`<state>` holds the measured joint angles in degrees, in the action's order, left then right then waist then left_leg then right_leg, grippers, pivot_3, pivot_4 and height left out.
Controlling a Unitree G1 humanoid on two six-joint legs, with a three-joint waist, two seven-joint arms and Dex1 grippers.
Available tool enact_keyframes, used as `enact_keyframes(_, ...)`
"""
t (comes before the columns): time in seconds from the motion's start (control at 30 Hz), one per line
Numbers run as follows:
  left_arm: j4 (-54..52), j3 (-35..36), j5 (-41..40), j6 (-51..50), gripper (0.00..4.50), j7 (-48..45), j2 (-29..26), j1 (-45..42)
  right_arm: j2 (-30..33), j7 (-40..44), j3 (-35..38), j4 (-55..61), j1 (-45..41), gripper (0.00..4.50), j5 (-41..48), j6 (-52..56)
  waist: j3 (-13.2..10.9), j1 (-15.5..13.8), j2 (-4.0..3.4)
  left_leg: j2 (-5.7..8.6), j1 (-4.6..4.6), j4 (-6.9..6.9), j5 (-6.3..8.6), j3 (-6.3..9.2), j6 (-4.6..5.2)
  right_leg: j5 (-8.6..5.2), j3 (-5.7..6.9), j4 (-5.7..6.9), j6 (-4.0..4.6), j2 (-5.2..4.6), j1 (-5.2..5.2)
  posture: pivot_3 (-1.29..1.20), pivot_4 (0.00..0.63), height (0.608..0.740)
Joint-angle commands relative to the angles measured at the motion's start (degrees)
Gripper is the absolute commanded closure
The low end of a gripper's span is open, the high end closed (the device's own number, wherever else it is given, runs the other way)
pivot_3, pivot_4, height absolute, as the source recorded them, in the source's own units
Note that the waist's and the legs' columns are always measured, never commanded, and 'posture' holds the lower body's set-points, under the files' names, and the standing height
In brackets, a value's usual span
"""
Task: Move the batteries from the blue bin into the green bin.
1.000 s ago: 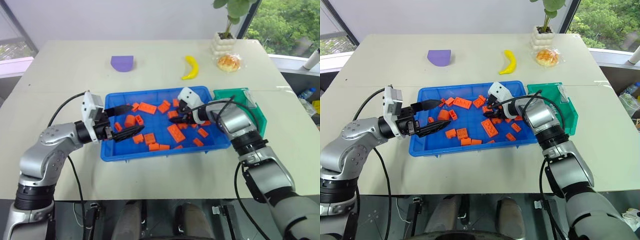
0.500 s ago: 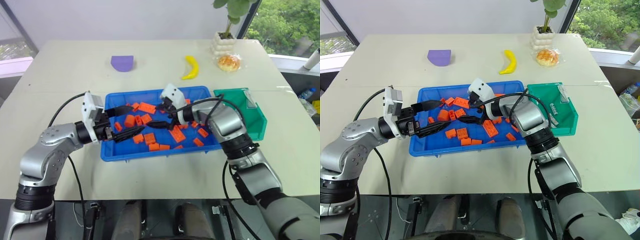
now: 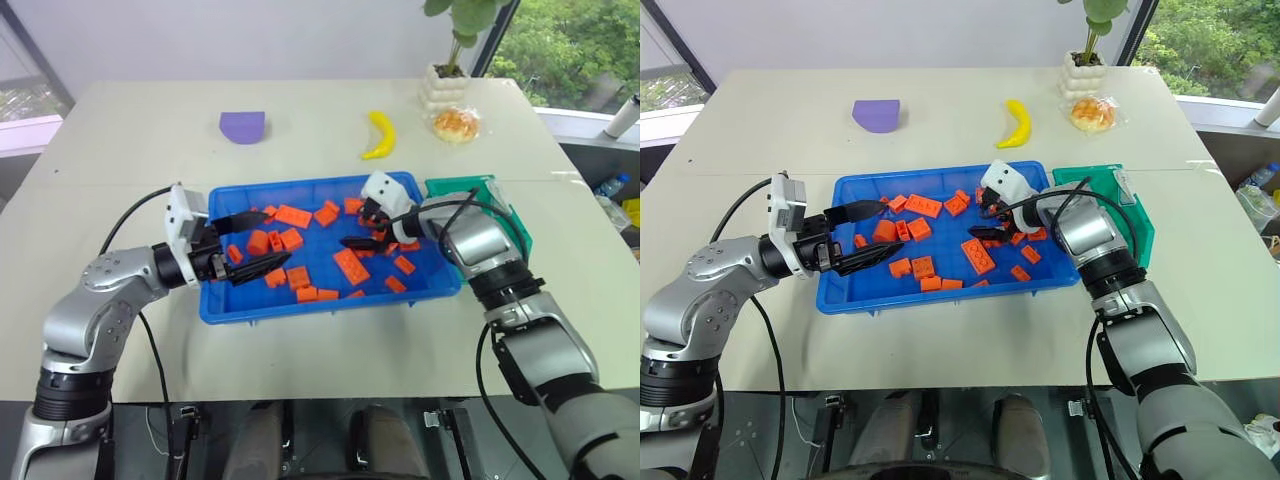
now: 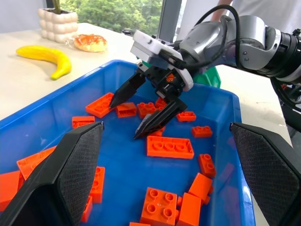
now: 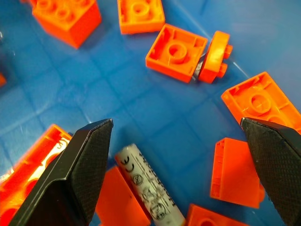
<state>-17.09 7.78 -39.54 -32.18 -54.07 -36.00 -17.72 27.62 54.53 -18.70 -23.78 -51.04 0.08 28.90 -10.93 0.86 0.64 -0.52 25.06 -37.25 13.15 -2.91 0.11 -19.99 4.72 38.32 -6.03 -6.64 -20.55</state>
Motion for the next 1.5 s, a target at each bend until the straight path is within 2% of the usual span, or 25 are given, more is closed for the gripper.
enact_keyframes(0.03,-1.72,1.2,-1.38,0.32,0.0,-0.05,-0.31,-0.37,1.71,2.02,-0.96,2.28,-0.2,0.02,-1.73,-2.13,0.0,-0.13,0.0,0.0,0.0,-0.01,0.0,0.0,0.0,0.0,0.0,0.0,0.0,0.0,0.0,0.0,0.15,0.739)
enact_keyframes(0.37,-2.11,1.0,-1.48,0.18,0.0,0.45,0.05,-0.06,4.73,4.14,2.59,10.86,2.26,0.02,0.26,-0.11,0.0,-0.12,0.0,0.0,0.0,-0.01,0.0,0.01,0.0,0.0,0.01,-0.02,0.0,-0.01,0.02,0.0,0.15,0.739)
enact_keyframes(0.57,-1.63,0.72,-1.34,0.27,0.0,0.4,0.27,-0.6,6.84,5.58,1.95,11.5,4.41,0.02,-0.7,-0.51,0.0,-0.29,0.0,0.01,0.0,-0.03,0.0,0.02,0.0,0.0,0.01,-0.03,0.0,-0.01,0.05,0.0,0.15,0.739)
enact_keyframes(0.73,-1.84,1.16,-1.77,-0.21,0.0,-0.07,-0.46,-0.67,9.26,10.32,0.81,13.49,5.93,0.02,-0.77,-4.62,0.0,-0.19,0.0,0.01,0.0,-0.03,0.0,0.01,0.0,0.0,0.01,-0.05,0.0,-0.02,0.05,0.0,0.15,0.739)
enact_keyframes(1.03,-2.86,1.43,-3.39,-1.95,0.0,-2.33,-3.77,-0.26,7.44,9.06,0.89,11.51,5.13,0.02,-1.97,-7.94,0.0,-0.11,0.0,-0.01,-0.01,-0.02,0.0,0.01,0.0,0.0,0.01,-0.06,0.0,0.0,0.05,0.0,0.15,0.739)
enact_keyframes(1.43,-3.64,1.29,-3.76,-2.08,0.0,-1.82,-3.76,-0.51,5.8,11.11,-2.55,6.23,3.86,0.02,-4.9,-12.32,0.0,-0.12,0.0,-0.01,-0.01,-0.04,0.0,0.03,0.0,0.0,0.02,-0.06,0.0,0.01,0.06,0.0,0.15,0.739)
enact_keyframes(1.5,-4.24,1.26,-3.99,-2.33,0.0,-1.89,-3.96,-0.48,4.95,10.93,-2.72,3.54,2.76,0.53,-5.28,-13.28,0.0,-0.1,0.0,-0.01,-0.01,-0.04,0.0,0.03,0.0,0.0,0.02,-0.06,0.0,0.01,0.07,0.0,0.15,0.739)
